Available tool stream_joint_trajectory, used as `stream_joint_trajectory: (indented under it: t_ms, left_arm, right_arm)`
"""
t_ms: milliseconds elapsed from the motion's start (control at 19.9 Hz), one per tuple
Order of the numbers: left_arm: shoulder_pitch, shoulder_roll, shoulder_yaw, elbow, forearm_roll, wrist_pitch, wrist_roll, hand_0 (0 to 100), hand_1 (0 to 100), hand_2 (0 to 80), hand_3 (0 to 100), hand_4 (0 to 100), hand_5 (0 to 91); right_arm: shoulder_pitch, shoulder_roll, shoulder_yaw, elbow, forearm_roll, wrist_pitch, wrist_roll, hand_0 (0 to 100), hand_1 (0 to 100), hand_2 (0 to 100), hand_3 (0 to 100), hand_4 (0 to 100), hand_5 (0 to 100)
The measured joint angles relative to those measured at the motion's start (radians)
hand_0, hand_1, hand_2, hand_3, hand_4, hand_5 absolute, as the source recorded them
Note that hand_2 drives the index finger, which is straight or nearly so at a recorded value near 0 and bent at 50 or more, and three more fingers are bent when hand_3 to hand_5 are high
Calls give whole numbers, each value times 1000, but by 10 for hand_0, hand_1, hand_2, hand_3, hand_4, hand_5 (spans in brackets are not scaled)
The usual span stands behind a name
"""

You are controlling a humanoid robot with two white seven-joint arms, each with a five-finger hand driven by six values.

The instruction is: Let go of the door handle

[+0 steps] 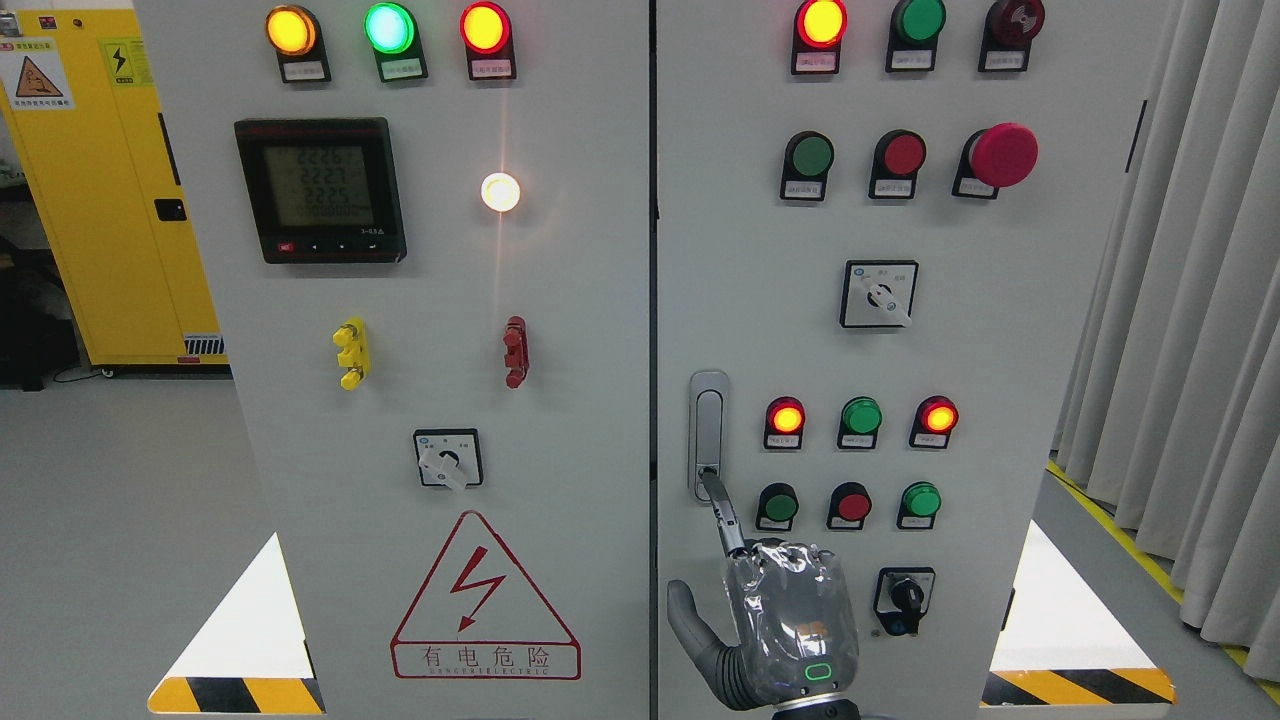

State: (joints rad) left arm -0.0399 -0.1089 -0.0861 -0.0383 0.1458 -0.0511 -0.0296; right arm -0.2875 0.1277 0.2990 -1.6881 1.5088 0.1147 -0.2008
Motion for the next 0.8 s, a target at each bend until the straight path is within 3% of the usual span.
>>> stream_joint_trajectory:
  t_ms: [802]
  left_arm:
    - [0, 0, 0, 0, 0, 2, 0, 120, 556, 0, 0, 0, 0]
  right_arm:
    - [-13, 0, -2, 16, -3, 2, 3, 503, 384, 26, 1000, 1000, 1000]
